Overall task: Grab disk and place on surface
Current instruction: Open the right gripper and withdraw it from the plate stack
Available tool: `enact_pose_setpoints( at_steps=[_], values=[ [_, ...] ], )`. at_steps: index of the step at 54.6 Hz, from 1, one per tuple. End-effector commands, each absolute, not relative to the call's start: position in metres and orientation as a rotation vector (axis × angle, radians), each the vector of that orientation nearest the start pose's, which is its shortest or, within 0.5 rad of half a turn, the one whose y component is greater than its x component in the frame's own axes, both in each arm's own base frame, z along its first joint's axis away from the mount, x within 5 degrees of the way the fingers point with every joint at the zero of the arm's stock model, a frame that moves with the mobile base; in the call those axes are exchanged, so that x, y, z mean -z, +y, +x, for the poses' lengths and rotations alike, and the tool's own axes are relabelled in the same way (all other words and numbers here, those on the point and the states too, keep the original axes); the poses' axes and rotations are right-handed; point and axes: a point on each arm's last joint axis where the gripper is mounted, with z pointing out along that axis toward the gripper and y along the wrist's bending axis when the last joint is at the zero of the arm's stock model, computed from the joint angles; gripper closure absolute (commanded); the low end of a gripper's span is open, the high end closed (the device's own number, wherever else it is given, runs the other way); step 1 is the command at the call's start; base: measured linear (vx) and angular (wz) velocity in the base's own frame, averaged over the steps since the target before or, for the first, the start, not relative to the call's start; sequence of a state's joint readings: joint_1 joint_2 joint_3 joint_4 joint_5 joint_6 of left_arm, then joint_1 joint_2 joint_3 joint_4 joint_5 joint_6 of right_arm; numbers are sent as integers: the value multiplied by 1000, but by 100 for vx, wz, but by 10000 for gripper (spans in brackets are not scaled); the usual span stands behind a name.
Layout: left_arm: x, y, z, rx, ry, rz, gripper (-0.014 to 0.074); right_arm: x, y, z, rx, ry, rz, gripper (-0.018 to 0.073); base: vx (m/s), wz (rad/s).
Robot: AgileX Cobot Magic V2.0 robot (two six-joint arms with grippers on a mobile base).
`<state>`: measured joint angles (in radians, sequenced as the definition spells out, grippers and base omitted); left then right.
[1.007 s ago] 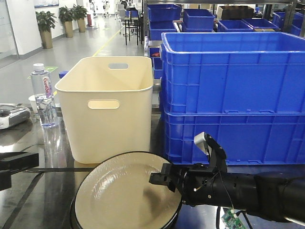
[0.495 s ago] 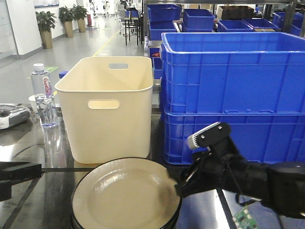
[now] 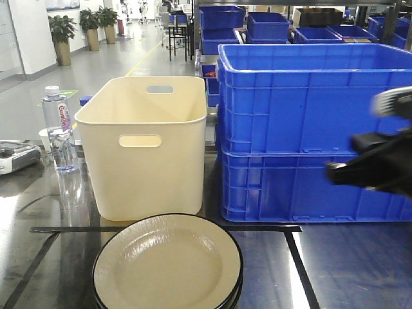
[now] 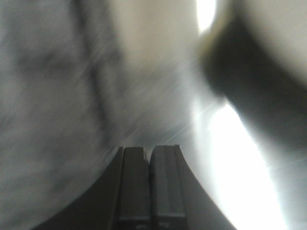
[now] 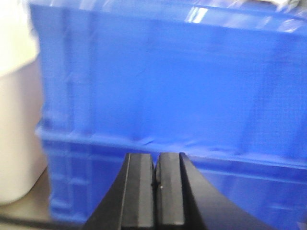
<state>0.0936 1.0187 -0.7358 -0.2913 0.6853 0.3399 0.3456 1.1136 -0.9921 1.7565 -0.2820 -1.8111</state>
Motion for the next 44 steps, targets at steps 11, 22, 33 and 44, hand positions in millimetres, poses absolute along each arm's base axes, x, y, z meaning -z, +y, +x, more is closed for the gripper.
enact_pose_setpoints(
  at_steps=[11,22,33,44],
  values=[
    [-257,12,159,-30,2234,-41,598,-381,24,142,-23,1538,-70,571,0,0],
    [-300,0,105,29,1864,-10,598,-336,4,86,-41,1469,-53,571,0,0],
    [-317,-5,53,-33,1622,80,598,-308,-2,70,-44,1457,-50,571,0,0],
    [-317,-5,48,-32,1612,84,598,-304,-1,73,-48,1476,-47,571,0,0]
  ],
)
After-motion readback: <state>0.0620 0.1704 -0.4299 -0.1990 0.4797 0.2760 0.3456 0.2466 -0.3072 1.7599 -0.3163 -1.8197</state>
